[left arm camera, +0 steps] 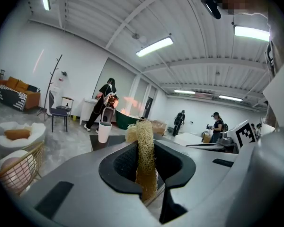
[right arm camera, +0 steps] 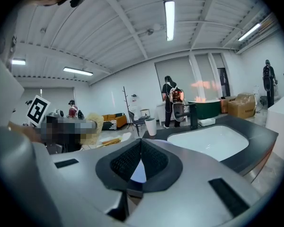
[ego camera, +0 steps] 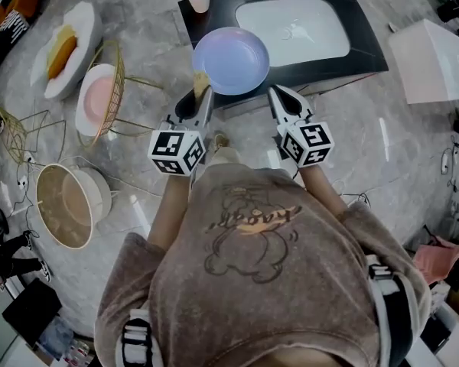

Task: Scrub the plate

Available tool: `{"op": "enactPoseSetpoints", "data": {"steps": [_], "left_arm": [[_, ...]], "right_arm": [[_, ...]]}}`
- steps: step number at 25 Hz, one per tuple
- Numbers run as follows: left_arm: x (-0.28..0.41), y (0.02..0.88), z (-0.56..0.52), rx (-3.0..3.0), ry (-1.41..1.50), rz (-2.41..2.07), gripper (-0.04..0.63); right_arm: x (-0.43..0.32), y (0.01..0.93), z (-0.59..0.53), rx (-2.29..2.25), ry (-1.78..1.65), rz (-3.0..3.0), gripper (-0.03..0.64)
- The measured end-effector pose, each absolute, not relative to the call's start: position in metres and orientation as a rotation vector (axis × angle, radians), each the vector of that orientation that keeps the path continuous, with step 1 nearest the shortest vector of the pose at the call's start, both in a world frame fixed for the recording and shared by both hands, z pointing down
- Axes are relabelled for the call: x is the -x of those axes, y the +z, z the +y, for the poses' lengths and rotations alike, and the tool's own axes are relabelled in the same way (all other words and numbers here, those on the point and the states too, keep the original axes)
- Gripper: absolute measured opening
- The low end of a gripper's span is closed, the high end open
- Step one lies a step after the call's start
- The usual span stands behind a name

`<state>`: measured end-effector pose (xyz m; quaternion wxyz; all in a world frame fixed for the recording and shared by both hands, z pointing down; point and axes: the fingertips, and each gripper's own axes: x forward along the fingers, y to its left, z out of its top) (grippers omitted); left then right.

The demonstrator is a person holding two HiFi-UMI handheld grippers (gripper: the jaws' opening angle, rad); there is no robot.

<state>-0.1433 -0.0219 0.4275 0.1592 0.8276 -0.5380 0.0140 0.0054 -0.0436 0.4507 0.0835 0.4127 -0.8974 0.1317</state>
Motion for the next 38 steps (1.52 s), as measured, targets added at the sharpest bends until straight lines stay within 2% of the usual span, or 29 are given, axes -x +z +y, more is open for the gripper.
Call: {"op": "enactPoseSetpoints", "data": {"steps": [9, 27, 33, 38], "left_arm": [[0.157, 0.422, -0.077, -2.401, 0.059, -1.481, 0.081], [0.124, 0.422, -0.124, -2.335, 0.017, -1.542, 0.081], [0.125, 0.422, -0.134, -2.329, 0.008, -1.561, 0.081], [0.122, 0.422, -0.14, -2.322, 0.012, -1.555, 0.081]], "right_arm": [[-0.009, 0.44, -0.101, -1.347, 0.396, -2.63, -0.002], [-0.033, 0.441, -0.168, -1.27, 0.413, -2.678, -0.001], [-0.024, 0.45, -0.181, -1.185, 0.429, -2.694, 0.063], [-0.019, 0.465, -0.189, -1.104, 0.475, -2.674, 0.172]]}}
